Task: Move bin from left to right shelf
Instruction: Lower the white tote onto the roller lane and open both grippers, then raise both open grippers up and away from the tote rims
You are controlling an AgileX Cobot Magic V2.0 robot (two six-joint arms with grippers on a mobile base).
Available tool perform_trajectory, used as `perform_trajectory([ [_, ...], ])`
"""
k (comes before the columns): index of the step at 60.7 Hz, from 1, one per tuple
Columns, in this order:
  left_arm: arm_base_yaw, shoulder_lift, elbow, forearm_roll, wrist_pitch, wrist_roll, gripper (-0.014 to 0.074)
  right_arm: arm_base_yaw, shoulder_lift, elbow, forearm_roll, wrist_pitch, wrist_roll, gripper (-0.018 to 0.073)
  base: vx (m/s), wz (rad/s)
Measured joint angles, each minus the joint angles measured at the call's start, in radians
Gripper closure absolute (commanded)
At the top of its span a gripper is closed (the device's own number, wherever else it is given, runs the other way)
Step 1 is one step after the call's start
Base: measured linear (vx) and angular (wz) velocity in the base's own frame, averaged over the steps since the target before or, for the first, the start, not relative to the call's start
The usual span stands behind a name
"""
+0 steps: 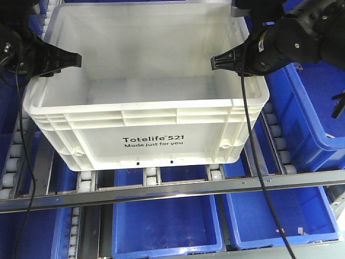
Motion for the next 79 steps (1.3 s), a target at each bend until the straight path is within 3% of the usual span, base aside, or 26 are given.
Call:
perform_trajectory([
  [6,0.000,0.005,-0.001,0.002,-0.002,0.000,0.0446,-0.003,0.006,-0.001,-0.003,-0.012,0.001,0.0322,0.00,0.00],
  [20,-0.005,0.003,-0.005,0.016,0.001,0.047,0.0127,0.004,0.007,-0.002,-0.012,-0.030,-0.044,-0.0052,0.00,0.00],
  [27,-0.005,-0.024,-0.006,0.016,0.008,0.053,0.0031,0.005,-0.009,-0.002,-0.011,-0.033,-0.053,-0.0145,0.00,0.00],
  [36,-0.005,-0.092,-0.006,0.005,0.056,0.107,0.0011,0.005,-0.073,-0.002,0.002,-0.033,-0.101,-0.0148,0.00,0.00],
  [49,-0.005,-0.258,0.079,-0.127,0.057,0.235,0.0012,0.005,-0.186,0.014,0.051,-0.023,-0.179,-0.0092,0.00,0.00],
  [64,-0.005,-0.522,0.319,-0.246,-0.014,0.344,0.0012,0.005,-0.431,0.275,0.064,-0.073,-0.184,0.0003,0.00,0.00],
  [79,-0.005,-0.736,0.458,-0.261,-0.003,0.367,0.0012,0.005,-0.713,0.488,0.074,-0.012,-0.187,0.0048,0.00,0.00],
])
